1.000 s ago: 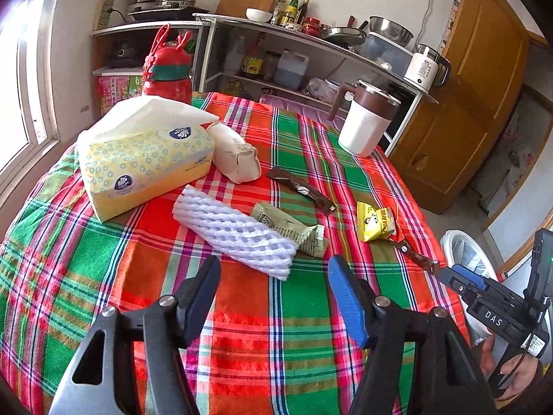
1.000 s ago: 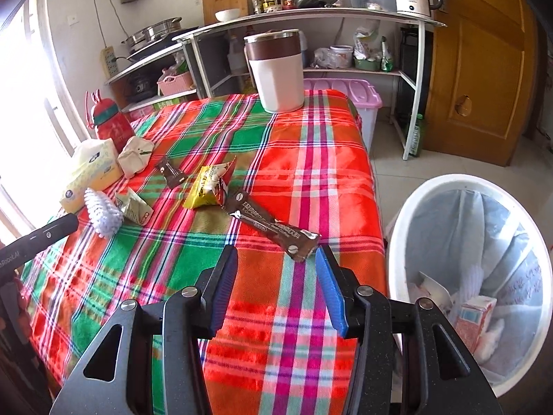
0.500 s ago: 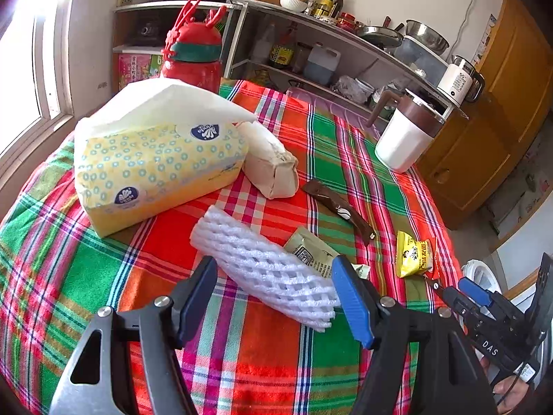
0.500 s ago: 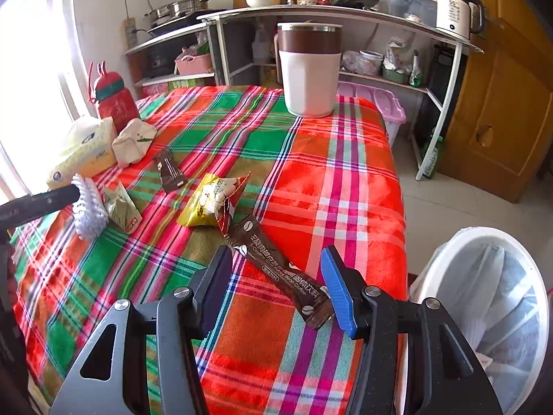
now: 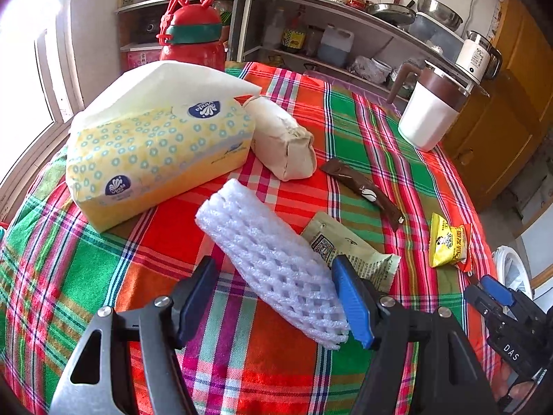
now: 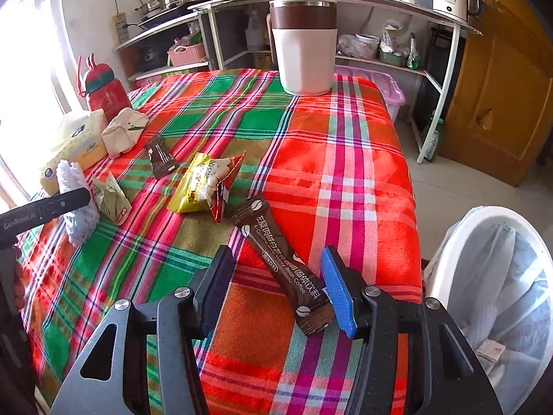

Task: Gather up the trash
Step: 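Grasp the white foam net sleeve with the left gripper while the right grasps the brown snack bar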

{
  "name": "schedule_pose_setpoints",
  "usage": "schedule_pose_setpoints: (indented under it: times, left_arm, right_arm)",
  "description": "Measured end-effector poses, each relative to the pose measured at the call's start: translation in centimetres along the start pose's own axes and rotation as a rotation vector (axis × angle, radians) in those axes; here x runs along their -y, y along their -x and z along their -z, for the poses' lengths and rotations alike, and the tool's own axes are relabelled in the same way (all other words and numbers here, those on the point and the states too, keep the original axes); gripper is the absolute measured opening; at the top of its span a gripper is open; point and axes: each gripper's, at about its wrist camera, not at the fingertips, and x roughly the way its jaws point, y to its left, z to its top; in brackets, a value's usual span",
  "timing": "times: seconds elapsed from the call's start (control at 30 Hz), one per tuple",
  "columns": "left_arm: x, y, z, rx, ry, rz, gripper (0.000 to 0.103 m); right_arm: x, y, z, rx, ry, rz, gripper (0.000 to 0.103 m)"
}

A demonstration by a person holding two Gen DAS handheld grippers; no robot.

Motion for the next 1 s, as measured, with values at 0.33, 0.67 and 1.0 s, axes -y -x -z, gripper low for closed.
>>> schedule_pose_setpoints:
  times: [0.33, 0.67, 1.0]
  left_arm:
    - [-1.3, 1.3, 0.5, -0.016, -0.052, -0.005, 0.071]
    - [-1.3, 0.2, 0.1, -0.027, 0.070, 0.055, 0.071]
    - [0.6, -0.2, -0.1, 0.017, 0.055, 0.063, 0.044]
  right_arm:
    - [-0.4, 0.5, 0.6, 0.004, -0.016, -0.023, 0.020]
    - [-0.4, 0.6, 0.9, 0.009, -0.048, -0.037, 0.020]
    - [0.2, 1.1, 1.3, 0.023, -0.085, -0.046, 0.019]
